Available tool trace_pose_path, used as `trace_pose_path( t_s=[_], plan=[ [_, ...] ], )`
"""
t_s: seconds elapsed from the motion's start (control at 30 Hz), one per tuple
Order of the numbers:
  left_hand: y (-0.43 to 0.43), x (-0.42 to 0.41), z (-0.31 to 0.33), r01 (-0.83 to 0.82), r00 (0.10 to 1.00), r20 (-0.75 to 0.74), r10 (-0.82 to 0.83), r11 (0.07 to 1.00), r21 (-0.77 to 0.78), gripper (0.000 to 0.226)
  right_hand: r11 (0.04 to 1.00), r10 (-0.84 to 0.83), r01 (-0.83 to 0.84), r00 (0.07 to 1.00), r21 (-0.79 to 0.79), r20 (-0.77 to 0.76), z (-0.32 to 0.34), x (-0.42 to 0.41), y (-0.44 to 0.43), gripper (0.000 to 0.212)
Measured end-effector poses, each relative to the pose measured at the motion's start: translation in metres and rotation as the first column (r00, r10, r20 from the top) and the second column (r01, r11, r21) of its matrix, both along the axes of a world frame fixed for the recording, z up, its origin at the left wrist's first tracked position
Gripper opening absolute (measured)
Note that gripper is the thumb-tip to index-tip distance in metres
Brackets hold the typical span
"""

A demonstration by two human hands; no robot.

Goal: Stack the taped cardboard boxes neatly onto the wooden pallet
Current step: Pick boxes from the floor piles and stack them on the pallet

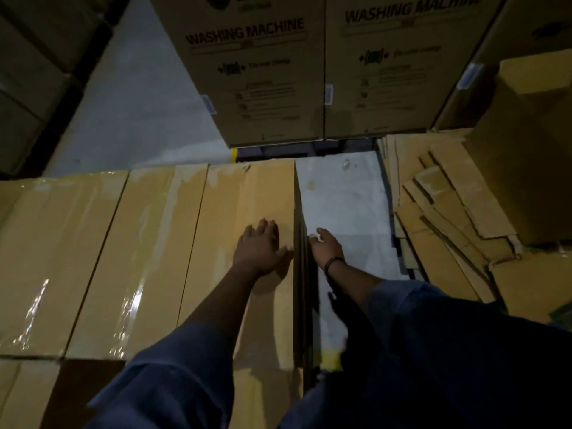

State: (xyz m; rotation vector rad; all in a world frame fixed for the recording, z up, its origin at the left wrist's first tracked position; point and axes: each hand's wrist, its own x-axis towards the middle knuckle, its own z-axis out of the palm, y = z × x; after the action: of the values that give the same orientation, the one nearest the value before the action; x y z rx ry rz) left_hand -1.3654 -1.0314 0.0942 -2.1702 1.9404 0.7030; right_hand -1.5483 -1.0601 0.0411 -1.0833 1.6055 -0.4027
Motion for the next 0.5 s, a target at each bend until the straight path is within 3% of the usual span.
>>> trace_pose_path(
  t_s=[0.13,0.3,0.5],
  plan=[
    [-0.062,-0.005,-0.013,-0.005,1.0,-0.013,0.004,0.999,-0.047,0.091,0.996,0.05,-0.05,0.999,0.075,0.0,-0.023,0.006,-0.081,0.039],
    [-0.137,-0.01,-0.016,-0.059,0.998,-0.037,0.055,0.992,-0.113,0.084,0.968,0.066,-0.057,0.997,0.244,-0.028,-0.043,0.019,-0.184,0.053],
    [-0.199,-0.006,-0.02,-0.228,0.973,-0.001,0.231,0.959,-0.169,0.084,0.937,0.105,-0.101,0.994,0.336,0.005,-0.064,0.043,-0.286,0.058]
  ],
)
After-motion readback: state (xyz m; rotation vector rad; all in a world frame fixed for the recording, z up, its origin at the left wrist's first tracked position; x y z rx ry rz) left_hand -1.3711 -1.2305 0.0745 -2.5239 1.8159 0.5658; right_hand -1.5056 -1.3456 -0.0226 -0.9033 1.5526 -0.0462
